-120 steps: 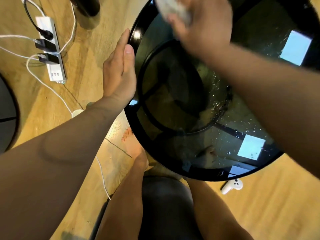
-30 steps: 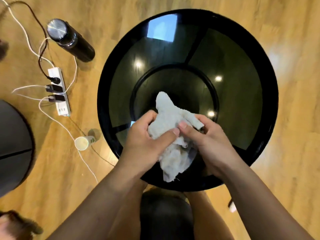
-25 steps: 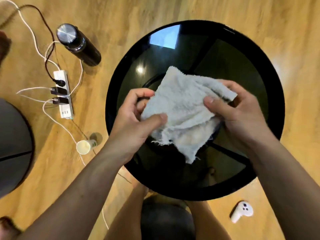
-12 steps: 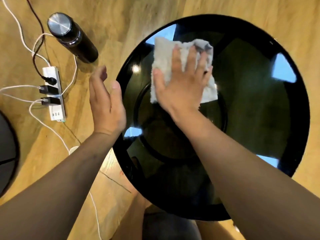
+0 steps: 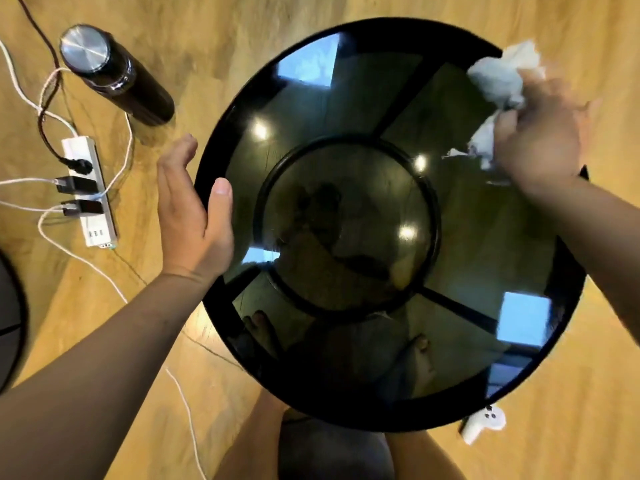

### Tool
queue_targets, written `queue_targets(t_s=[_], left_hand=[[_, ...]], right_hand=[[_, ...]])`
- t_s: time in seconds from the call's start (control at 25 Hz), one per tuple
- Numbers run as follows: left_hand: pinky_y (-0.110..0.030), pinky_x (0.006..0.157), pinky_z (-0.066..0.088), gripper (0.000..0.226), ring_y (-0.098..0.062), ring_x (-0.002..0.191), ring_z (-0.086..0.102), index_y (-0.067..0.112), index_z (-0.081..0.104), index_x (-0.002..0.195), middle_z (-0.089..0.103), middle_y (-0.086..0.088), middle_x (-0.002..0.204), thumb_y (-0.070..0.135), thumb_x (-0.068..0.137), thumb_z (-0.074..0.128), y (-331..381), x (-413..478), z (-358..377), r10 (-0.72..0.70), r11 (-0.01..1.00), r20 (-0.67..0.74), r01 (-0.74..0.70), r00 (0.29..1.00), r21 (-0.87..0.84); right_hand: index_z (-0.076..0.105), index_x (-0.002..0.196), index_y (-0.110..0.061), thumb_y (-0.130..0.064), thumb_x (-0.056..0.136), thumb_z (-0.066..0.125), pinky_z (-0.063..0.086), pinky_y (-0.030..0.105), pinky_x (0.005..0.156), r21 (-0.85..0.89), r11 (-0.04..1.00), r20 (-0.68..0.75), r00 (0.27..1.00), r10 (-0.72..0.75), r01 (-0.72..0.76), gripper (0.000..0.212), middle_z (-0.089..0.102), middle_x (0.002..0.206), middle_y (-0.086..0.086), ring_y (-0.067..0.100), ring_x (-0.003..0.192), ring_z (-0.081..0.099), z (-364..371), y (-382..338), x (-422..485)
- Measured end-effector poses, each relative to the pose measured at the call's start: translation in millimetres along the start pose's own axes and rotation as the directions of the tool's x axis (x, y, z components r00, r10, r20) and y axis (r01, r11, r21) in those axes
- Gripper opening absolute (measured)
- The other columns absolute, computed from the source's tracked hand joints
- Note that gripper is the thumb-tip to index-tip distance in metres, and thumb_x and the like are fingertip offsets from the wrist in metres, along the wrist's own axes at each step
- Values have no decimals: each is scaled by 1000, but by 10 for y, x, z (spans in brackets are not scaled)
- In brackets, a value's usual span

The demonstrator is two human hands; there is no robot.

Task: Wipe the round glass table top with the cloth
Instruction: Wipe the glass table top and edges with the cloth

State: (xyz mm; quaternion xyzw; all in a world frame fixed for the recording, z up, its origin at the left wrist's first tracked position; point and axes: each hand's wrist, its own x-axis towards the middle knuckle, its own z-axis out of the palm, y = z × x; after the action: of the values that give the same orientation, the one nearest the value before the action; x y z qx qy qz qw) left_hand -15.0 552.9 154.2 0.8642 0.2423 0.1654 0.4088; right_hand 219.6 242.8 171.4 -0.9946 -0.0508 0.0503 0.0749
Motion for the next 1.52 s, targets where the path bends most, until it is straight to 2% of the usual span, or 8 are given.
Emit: queue_targets(t_s=[0.16, 0.36, 0.52, 0.76, 0.96, 1.08, 1.32, 1.52], left_hand=[[-50, 111, 38, 51, -32, 129, 46, -3, 39, 138, 45, -23, 137, 23, 95, 44, -21, 3, 14, 17, 998, -23, -19, 1000, -68], [-52, 105, 41, 44, -37, 122, 49, 7, 41, 132, 48, -20, 128, 32, 95, 41, -91, 16, -58, -15, 989, -108, -1, 994, -145], [-42, 104, 41, 46, -41, 116, 49, -2, 46, 125, 44, -16, 122, 30, 93, 43, -83, -20, -36, 172, 985, -42, -172, 984, 4], [-49, 106, 39, 48, -44, 119, 48, -12, 44, 128, 47, -27, 123, 18, 90, 49, -47, -9, -29, 201, 979, 70, -201, 977, 6], [-41, 110, 37, 51, -39, 122, 45, -13, 43, 128, 46, -32, 125, 20, 90, 49, -31, -7, -39, 200, 979, 75, -202, 977, 15], [-50, 110, 38, 53, -42, 124, 45, -12, 42, 130, 44, -35, 129, 22, 90, 50, -41, 13, -67, 189, 981, 100, -184, 977, -58], [-45, 121, 26, 61, -16, 143, 34, -13, 25, 143, 36, -16, 147, 20, 95, 43, 99, -125, -165, 128, 963, 208, -71, 970, -260], [-57, 122, 11, 68, -31, 154, 6, 5, 20, 152, 12, -22, 164, 30, 93, 43, 261, -648, -176, -4, 1000, 375, -8, 927, 30]], right_hand=[[60, 126, -16, -33, 79, 34, 37, 43, 109, 189, 966, -164, 965, 206, -175, 56, 55, 138, 12, 33, 127, 50, 94, -600, -212], [71, 112, -16, -23, 79, 63, 38, 42, 103, 374, 819, -98, 897, -431, 435, 34, 64, 131, 5, 28, 122, 52, 549, -2388, -1682], [68, 122, -18, -19, 77, 66, 38, 44, 99, 305, 645, -66, 691, -719, 701, 45, 61, 136, 7, 33, 124, 53, 574, -1986, -1484], [48, 133, -49, -31, 91, 45, 47, 52, 100, 98, 990, -3, 995, -98, 98, 46, 53, 142, 11, 37, 118, 59, 132, 533, -588], [58, 131, -29, -29, 82, 42, 35, 40, 112, 248, 927, -176, 928, 328, -281, 51, 51, 144, 9, 30, 130, 48, 199, -123, -903], [66, 115, -8, -19, 72, 54, 40, 48, 99, 330, 918, -196, 967, -160, 219, 47, 62, 124, 18, 40, 115, 53, 386, -1515, -1850], [67, 123, -18, -21, 82, 61, 38, 46, 94, 200, 531, 13, 539, -842, 824, 42, 60, 137, 9, 34, 123, 55, 516, -1630, -1960], [56, 134, -13, -12, 87, 53, 47, 52, 93, 3, 923, -70, 921, -383, 384, 47, 55, 138, 23, 42, 121, 54, 88, 341, -1476]])
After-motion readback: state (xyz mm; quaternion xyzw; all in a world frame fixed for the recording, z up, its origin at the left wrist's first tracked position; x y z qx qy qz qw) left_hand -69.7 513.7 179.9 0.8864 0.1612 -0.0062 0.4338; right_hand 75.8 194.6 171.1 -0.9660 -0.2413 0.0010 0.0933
